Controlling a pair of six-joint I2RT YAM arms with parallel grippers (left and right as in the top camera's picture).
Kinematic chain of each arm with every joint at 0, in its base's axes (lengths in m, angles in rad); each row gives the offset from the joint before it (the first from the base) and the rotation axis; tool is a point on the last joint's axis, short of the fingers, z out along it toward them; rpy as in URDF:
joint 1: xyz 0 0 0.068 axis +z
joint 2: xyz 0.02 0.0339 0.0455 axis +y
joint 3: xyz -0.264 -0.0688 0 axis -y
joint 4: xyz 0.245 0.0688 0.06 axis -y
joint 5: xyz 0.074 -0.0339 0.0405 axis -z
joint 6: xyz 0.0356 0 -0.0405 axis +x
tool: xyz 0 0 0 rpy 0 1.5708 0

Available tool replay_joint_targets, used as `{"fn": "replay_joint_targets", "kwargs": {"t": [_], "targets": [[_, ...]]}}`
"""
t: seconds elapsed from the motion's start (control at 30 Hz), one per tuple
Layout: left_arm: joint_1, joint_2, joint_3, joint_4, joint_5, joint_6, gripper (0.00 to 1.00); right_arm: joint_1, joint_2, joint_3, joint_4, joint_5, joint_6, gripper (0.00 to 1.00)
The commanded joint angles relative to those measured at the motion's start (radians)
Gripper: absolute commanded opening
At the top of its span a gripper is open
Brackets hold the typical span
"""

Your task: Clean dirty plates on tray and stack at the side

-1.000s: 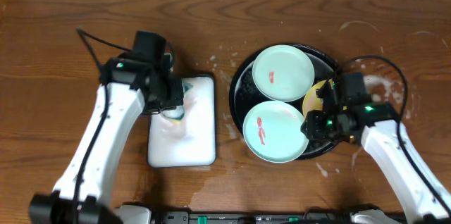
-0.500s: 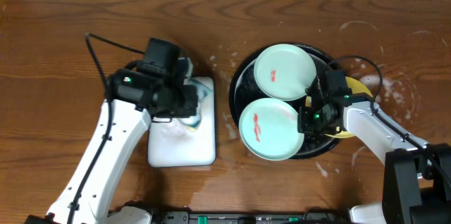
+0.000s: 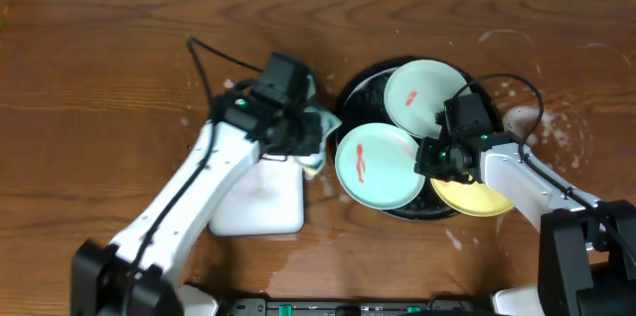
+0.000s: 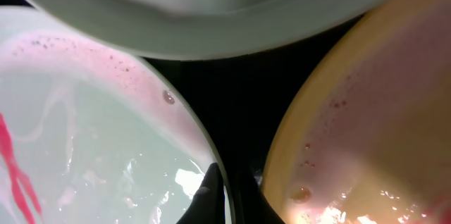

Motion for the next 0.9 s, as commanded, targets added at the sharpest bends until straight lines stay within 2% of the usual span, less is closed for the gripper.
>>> {"fn": "replay_joint_targets", "kwargs": {"t": [0.0, 0.1, 0.3, 0.47, 0.87], "targets": [[-0.065, 0.088, 0.014, 0.078, 0.021, -0.101, 0.08, -0.012, 0.02, -0.005, 0.005, 0.23, 0.067, 0.01], [-0.115, 0.146, 0.014, 0.149, 0.049, -0.142, 0.07, -0.013, 0.02, -0.005, -0.021, 0.322, 0.13, 0.01], [-0.158, 0.18, 0.014, 0.261, 0.048, -0.149, 0.08, 0.003, 0.02, -0.005, -0.014, 0.352, 0.133, 0.01], [-0.169, 0.197, 0.014, 0.329, 0.045, -0.157, 0.07, 0.003, 0.02, -0.005, 0.003, 0.31, 0.052, 0.01], [-0.264, 0.439, 0.014, 0.457, 0.05, -0.385, 0.08, 0.003, 0.02, -0.005, 0.004, 0.309, 0.046, 0.01]]}}
